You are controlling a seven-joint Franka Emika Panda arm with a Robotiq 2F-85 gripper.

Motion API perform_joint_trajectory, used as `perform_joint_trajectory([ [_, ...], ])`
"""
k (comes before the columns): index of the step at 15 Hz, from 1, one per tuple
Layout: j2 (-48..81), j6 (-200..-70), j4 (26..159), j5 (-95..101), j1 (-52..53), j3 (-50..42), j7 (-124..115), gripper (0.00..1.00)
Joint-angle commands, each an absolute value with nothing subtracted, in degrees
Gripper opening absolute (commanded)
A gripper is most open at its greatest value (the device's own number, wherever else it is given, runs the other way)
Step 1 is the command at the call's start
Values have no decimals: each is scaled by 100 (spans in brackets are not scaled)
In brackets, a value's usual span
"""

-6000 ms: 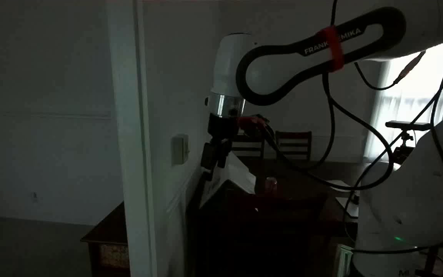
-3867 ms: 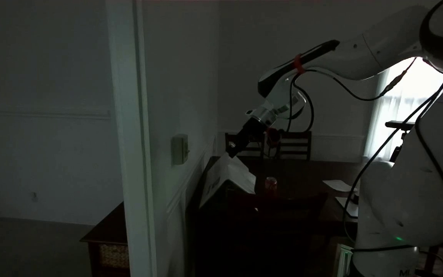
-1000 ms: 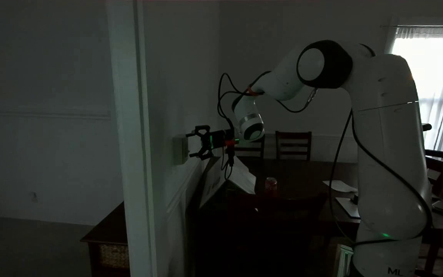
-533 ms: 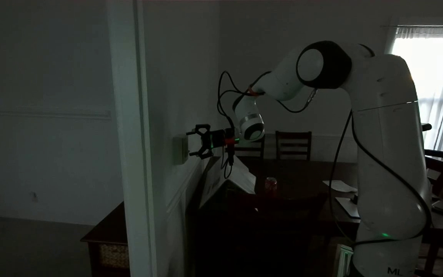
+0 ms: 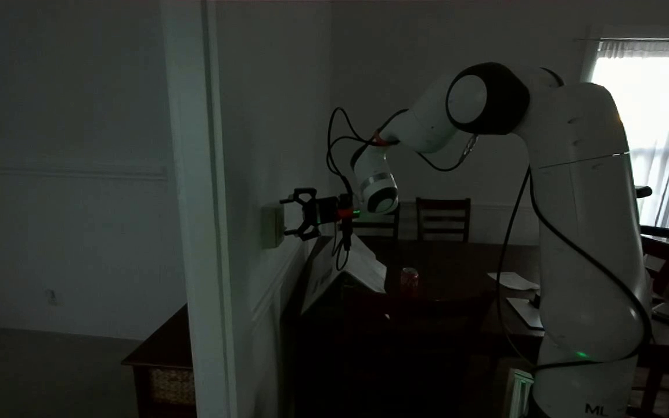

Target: Flip the right light switch on the wall

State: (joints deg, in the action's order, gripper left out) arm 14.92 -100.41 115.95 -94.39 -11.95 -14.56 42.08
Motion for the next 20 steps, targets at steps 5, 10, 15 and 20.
perform_joint_trajectory([
  [5,1548,-9744,11506,-9743,-1337,-1379,4155,100],
  [10,1416,-9521,11603,-9810,-1380,-1389,4205,100],
  [15,1164,-9263,11704,-9859,-1410,-1397,4370,100],
  [20,1079,-9289,11767,-9785,-1386,-1399,4523,100],
])
